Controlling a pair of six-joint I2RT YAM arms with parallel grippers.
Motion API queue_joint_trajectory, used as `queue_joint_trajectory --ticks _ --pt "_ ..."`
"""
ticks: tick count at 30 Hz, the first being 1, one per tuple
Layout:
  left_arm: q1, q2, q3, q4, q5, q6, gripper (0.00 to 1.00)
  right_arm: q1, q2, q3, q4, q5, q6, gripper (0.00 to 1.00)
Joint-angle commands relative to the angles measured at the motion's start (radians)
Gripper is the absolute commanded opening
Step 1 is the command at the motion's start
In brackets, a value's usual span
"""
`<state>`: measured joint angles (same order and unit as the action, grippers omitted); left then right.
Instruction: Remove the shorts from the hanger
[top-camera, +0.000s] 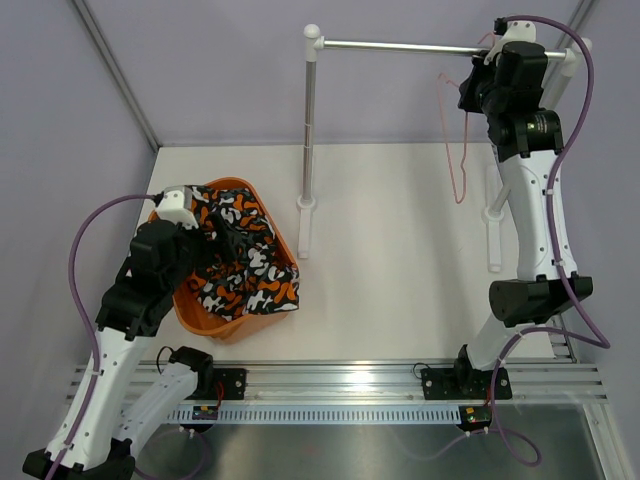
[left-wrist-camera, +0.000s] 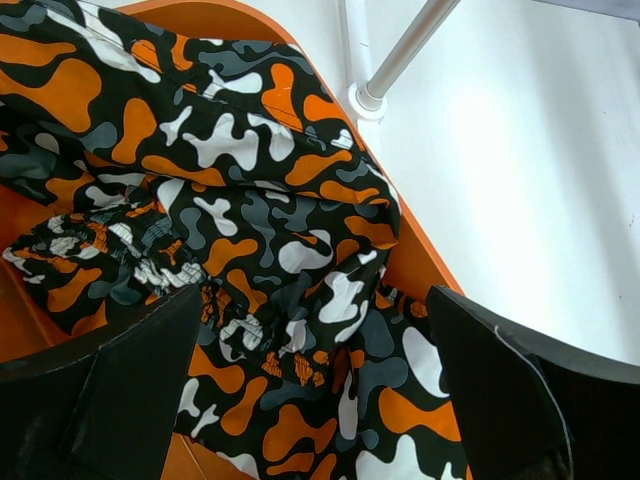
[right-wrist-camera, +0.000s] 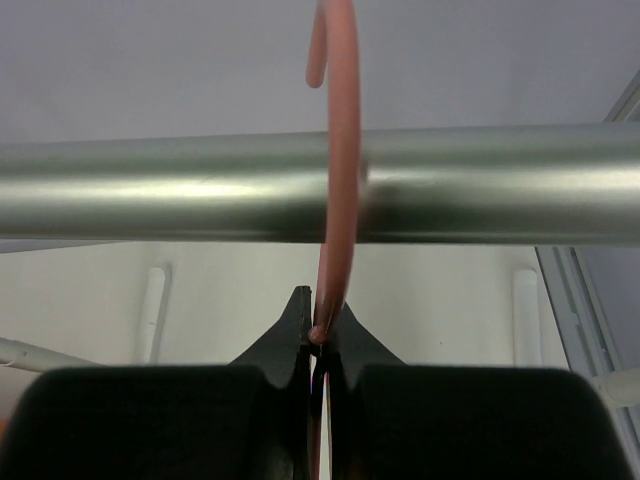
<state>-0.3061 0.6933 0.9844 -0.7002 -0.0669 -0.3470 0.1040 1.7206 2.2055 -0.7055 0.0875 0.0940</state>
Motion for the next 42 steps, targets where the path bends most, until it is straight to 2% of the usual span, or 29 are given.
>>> queue_joint_trajectory --ticks 1,17,21,25,26,28,29,35,39,42 --pt "-0.002 -0.005 -0.010 0.051 0.045 0.008 0.99 -0.020 -0.010 0.005 0.006 -0.014 0.016 0.00" --pt "-0.008 -0.032 -0.013 0.045 0.039 0.009 0.99 -0.020 -0.075 -0.133 0.018 -0.040 0.067 0.00" --pt "-0.008 -0.031 -0.012 0.045 0.035 0.009 0.99 -0.020 -0.087 -0.151 0.020 -0.037 0.066 0.05" --pt "-0.008 -0.031 -0.015 0.048 0.030 0.013 0.99 -0.020 -0.101 -0.162 0.021 -0.042 0.072 0.15" --pt "-0.008 -0.031 -0.015 0.050 0.029 0.011 0.99 -0.020 -0.104 -0.164 0.020 -0.043 0.072 0.23" --pt "-0.008 -0.029 -0.013 0.051 0.024 0.013 0.99 -0.020 -0.111 -0.162 0.020 -0.042 0.075 0.32" --pt "-0.008 -0.029 -0.013 0.053 0.024 0.013 0.99 -0.020 -0.113 -0.159 0.015 -0.040 0.076 0.41" --pt "-0.008 -0.028 -0.023 0.056 0.024 0.013 0.99 -0.020 -0.154 -0.184 0.026 -0.032 0.087 0.51" --pt "-0.008 -0.034 -0.029 0.054 0.010 0.019 0.99 -0.020 -0.237 -0.248 0.037 0.007 0.111 0.63" --pt "-0.008 -0.041 -0.035 0.053 0.000 0.022 0.99 -0.020 -0.323 -0.323 0.047 0.026 0.148 0.80"
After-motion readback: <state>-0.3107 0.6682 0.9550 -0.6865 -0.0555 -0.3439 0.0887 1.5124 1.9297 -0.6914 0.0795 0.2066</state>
